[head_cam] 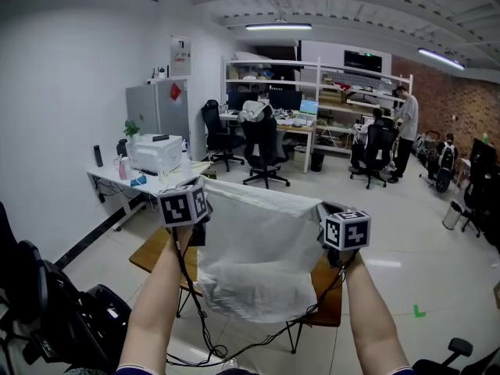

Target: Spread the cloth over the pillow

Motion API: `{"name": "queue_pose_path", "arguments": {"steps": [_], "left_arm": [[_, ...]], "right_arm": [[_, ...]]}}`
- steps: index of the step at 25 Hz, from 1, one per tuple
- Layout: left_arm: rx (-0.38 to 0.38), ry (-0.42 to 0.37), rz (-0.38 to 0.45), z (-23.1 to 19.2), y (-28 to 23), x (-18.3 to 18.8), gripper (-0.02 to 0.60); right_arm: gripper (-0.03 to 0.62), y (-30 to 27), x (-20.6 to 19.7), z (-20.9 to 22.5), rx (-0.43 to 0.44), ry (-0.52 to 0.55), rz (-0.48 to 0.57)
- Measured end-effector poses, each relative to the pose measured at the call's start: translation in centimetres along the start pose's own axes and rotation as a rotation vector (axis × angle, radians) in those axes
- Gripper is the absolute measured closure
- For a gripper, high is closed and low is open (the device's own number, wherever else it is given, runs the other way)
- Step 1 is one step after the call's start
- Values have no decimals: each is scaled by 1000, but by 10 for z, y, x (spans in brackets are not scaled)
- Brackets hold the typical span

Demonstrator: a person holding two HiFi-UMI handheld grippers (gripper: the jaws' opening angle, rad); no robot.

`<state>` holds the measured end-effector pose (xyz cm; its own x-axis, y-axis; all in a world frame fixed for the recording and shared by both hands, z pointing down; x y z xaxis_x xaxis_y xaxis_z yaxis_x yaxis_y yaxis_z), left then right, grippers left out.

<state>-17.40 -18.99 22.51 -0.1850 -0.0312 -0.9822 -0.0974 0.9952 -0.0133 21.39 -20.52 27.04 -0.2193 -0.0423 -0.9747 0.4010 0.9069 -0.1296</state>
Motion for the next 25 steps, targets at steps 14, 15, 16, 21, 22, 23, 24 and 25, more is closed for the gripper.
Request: {"name": "queue_pose_path", "arguments": {"steps": [14,15,16,21,22,23,24,25], "left_arm": [[-4,23,-55,-24,-87,-24,568],[-7,27,-61,-28,-99,-27,568],[-10,31,-66,-32,-110,-29,568],[-14,45,-85,-48,-169,-32,568],[-16,46,-90,-51,-181,-33,568],[-17,47,-96,-55,-192,-34,568],[-19,47,-103,-58,-204,-36,568],[-21,48,-110,-60,-215,-37,568]], "right_arm": [[574,-78,-14,20,-5,3,-50],[574,-88,-16,23,-6,2,-55],[574,-99,-17,25,-6,1,-60],[574,-154,-15,41,-9,8,-76],[574,-165,-15,44,-12,8,-78],[574,-177,-14,47,-14,6,-78],[574,-188,-14,50,-16,4,-79],[574,-198,-15,54,-18,1,-80]]}}
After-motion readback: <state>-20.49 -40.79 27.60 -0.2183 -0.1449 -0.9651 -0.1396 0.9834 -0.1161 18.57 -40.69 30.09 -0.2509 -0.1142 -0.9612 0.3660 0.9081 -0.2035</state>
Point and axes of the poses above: the fingertips, and each gripper's own axes: y backward along the fingers, z to its right, x out of its top, the point moved 9 cm from there along y, backward along the fingers, and after that the axes turned 5 degrees about y, right-handed, at the moved point
